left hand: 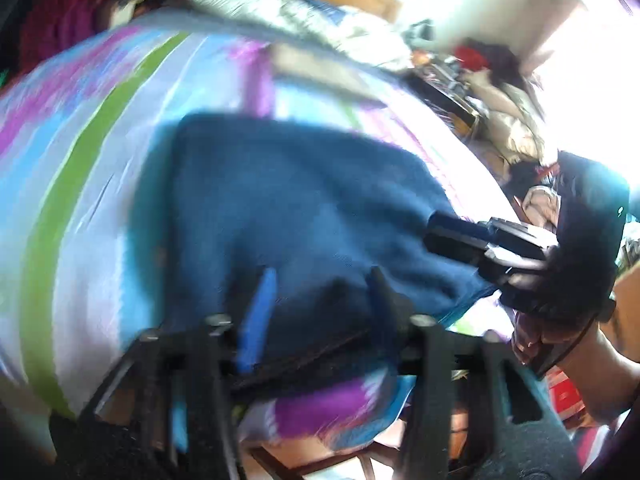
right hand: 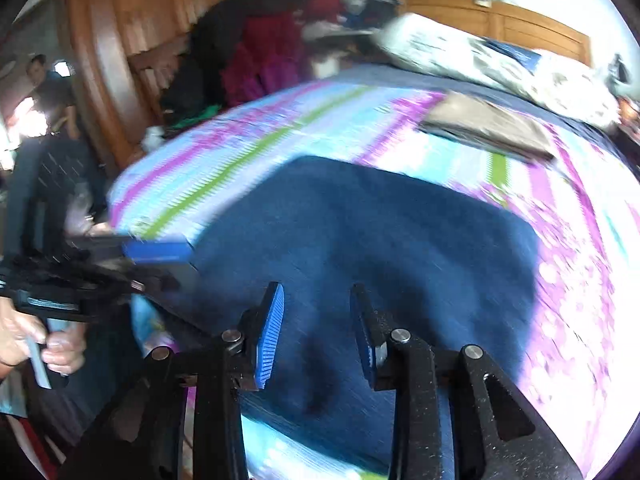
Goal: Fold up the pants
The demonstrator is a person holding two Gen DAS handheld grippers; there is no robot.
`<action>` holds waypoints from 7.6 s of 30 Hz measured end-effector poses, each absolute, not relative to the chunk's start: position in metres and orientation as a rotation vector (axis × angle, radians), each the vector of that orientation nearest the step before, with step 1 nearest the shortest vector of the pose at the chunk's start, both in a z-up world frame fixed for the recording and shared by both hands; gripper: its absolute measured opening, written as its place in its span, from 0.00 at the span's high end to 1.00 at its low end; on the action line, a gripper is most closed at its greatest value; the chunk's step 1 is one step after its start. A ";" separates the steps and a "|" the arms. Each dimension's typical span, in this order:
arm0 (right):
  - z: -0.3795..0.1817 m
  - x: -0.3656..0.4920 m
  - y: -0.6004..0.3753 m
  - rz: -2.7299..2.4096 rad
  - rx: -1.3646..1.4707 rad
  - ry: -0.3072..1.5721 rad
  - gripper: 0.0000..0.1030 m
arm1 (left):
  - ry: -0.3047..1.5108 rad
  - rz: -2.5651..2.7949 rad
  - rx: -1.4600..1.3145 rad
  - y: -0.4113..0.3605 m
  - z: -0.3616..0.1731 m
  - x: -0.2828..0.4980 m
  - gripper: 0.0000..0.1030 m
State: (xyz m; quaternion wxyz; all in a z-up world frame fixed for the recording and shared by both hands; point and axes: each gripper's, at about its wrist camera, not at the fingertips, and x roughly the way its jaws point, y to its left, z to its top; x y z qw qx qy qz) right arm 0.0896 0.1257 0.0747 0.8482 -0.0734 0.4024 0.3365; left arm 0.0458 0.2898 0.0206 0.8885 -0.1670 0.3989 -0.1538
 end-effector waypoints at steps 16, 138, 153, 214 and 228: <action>0.110 0.073 0.073 0.438 0.040 0.898 0.17 | 0.898 0.041 -0.115 0.263 0.042 0.066 0.00; 0.174 0.003 0.092 0.024 -0.169 0.846 0.00 | 0.906 0.266 -0.081 0.231 0.104 -0.018 0.09; 0.177 0.000 0.118 0.085 -0.177 0.862 0.00 | 0.852 0.321 -0.111 0.246 0.108 -0.019 0.09; 0.174 -0.001 0.105 0.021 -0.140 0.875 0.00 | 0.904 0.354 -0.095 0.233 0.098 -0.011 0.08; 0.167 0.001 0.109 0.029 -0.151 0.902 0.00 | 0.912 0.348 -0.116 0.235 0.095 -0.012 0.08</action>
